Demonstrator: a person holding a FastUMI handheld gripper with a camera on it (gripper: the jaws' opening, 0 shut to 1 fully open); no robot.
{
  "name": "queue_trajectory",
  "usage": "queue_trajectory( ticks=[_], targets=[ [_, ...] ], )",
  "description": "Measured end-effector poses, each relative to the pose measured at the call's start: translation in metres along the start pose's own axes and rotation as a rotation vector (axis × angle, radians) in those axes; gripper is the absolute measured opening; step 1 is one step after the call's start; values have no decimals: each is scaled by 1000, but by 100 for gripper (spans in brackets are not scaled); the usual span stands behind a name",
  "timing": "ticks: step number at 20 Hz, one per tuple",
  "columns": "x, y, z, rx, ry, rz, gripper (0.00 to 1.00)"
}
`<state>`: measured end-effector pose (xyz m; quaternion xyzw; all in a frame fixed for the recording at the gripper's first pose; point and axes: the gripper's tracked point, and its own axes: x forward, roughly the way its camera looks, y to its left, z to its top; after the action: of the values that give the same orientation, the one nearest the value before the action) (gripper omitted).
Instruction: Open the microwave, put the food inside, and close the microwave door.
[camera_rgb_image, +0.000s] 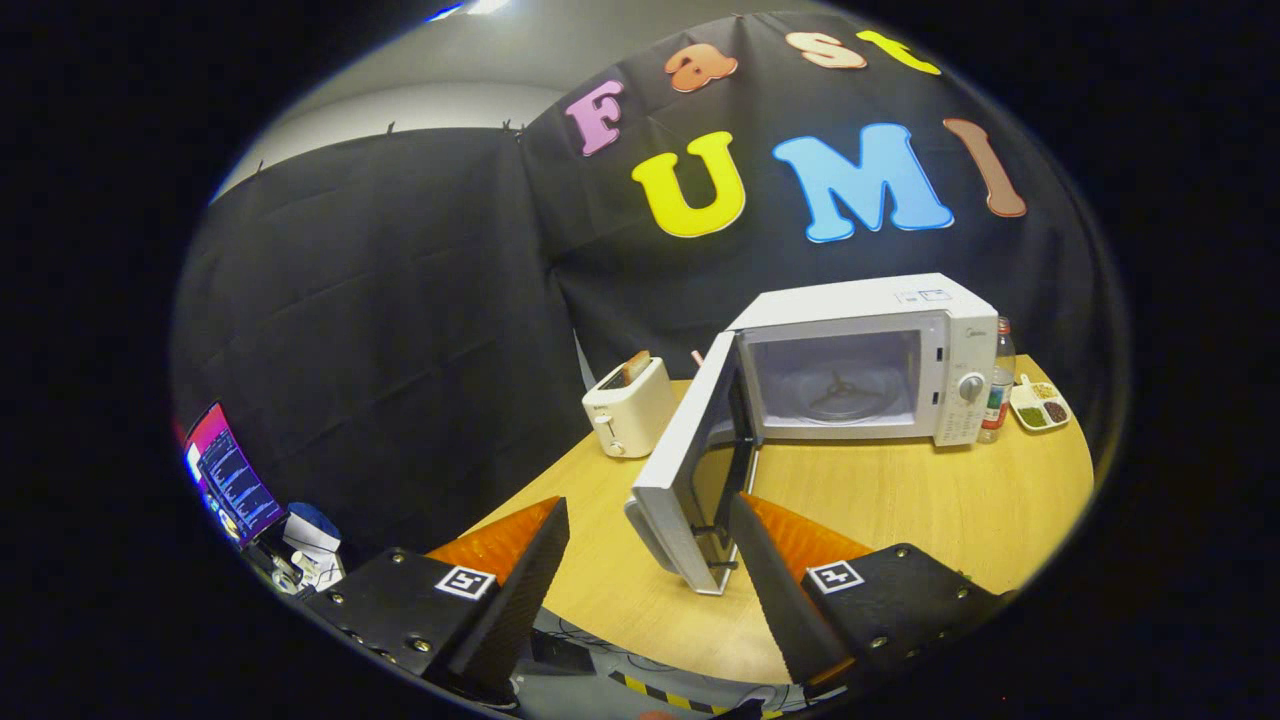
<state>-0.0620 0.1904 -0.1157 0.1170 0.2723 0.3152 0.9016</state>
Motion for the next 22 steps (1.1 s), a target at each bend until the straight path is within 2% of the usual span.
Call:
queue_trajectory(
  ticks=[7,12,22],
  targets=[
    [-32,-86,3,144,20,-77,97],
    [-50,-142,-13,245,81,-118,98],
    [-59,-215,-82,426,285,-163,96]
  ],
)
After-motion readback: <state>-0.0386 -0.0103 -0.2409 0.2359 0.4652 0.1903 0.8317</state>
